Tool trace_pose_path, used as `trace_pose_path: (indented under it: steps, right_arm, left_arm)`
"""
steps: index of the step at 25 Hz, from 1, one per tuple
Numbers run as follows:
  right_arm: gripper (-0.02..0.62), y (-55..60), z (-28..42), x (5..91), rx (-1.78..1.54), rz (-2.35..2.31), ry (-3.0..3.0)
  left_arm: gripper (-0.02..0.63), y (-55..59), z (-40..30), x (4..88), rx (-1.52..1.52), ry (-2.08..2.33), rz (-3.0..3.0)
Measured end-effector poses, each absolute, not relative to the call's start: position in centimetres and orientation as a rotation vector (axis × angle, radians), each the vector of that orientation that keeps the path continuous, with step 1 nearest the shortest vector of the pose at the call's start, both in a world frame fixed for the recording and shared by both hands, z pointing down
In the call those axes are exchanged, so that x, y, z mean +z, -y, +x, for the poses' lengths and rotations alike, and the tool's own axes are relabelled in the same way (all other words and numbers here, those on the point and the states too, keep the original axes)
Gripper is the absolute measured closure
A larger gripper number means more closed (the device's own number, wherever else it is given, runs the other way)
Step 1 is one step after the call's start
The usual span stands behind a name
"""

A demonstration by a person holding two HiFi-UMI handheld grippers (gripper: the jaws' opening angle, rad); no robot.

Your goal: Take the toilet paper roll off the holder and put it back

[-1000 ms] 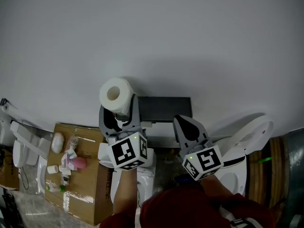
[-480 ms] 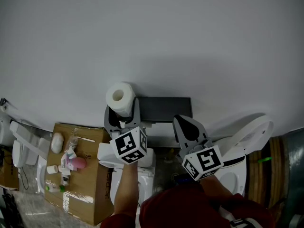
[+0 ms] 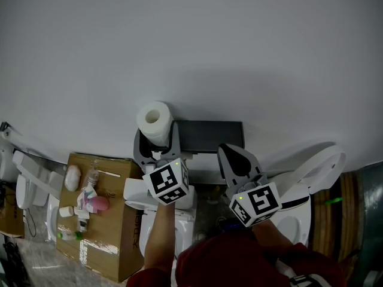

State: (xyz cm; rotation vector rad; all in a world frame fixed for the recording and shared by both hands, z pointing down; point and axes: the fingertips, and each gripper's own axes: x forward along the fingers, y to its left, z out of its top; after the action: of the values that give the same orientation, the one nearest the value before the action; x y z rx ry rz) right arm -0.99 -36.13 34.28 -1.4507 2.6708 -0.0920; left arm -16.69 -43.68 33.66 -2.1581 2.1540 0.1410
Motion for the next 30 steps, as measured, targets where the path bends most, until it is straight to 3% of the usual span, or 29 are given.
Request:
trace_pose_path:
  steps: [20,30]
  right_arm:
    - [0.577,35.8,-1.1,33.8,-0.079,-1.44,-2.669]
    - [0.577,35.7,-1.5,34.1,-0.078,-1.429,-2.68]
  left_arm:
    - [0.195,40.7,-16.1,28.7,0.207,-2.049,-2.137]
    - [0.195,36.3,-15.7,32.0,0.097,-2.119,-2.135]
